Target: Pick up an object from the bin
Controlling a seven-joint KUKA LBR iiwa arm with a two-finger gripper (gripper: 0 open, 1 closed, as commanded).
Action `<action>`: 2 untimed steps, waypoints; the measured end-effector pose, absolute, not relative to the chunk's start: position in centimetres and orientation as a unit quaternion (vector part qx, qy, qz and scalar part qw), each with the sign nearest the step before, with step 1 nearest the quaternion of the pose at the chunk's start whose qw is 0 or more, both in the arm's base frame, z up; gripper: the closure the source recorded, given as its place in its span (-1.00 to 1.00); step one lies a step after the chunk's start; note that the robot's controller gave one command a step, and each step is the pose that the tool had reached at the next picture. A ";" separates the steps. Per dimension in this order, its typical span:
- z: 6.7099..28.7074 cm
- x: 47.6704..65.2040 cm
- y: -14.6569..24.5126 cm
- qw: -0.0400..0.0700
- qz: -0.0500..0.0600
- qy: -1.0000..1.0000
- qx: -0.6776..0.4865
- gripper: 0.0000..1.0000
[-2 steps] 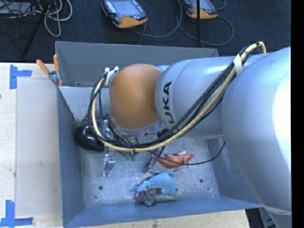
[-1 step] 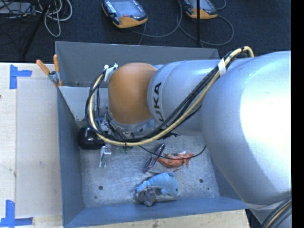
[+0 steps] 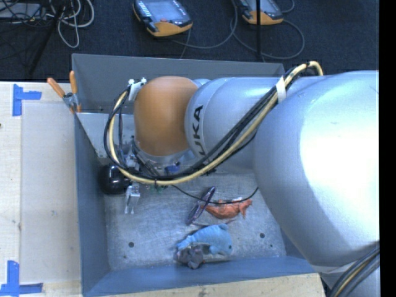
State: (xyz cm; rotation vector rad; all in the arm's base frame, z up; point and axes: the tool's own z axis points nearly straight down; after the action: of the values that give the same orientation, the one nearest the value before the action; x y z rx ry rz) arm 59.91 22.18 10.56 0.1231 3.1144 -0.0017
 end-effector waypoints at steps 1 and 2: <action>10.6 59.2 22.9 0.014 0.006 0.993 0.121 -1.00; 10.6 62.1 23.9 -0.001 -0.009 0.975 0.222 1.00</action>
Offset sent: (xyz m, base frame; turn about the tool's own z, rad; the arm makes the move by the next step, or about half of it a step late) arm 0.0095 0.0212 -0.0356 0.3765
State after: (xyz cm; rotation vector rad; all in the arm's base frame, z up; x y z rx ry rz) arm 62.09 23.92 10.61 0.6966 3.0657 -0.0269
